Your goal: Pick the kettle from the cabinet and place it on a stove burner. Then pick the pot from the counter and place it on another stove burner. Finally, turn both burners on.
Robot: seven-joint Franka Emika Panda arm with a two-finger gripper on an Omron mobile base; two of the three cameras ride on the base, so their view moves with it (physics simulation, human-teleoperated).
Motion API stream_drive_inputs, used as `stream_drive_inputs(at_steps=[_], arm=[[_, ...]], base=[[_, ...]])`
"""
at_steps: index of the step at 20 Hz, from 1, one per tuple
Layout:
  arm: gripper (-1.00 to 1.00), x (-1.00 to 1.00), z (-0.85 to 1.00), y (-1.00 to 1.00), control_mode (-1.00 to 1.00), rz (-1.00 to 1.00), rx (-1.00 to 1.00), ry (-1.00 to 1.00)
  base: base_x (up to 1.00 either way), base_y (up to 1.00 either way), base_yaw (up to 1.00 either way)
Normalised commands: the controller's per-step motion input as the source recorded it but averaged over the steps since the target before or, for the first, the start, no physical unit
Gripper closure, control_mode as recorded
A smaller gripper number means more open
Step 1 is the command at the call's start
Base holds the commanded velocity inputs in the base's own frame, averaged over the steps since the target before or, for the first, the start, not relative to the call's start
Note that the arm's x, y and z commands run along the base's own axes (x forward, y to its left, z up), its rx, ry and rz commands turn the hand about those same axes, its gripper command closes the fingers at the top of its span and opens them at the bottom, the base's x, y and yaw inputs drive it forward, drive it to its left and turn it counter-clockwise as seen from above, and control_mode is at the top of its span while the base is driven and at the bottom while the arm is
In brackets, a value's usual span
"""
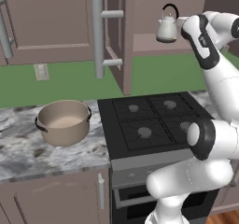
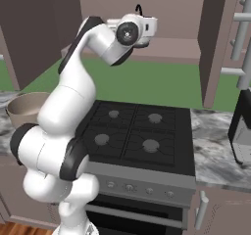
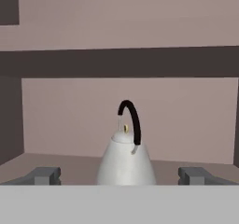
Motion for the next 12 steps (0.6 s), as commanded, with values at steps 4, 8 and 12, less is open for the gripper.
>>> stream_drive_inputs(at_steps=[4,8,12], arm=[[-1.00,0.32,0.00,-0.16,-1.00,0.05,0.00,0.00],[-1.00,0.31,0.00,-0.13,-1.00,0.04,0.00,0.00],[-1.00,0.30,0.00,-0.07,-1.00,0.03,0.00,0.00]], base=[[0.00,0.00,0.00],[0.00,0.00,0.00],[0.00,0.00,0.00]])
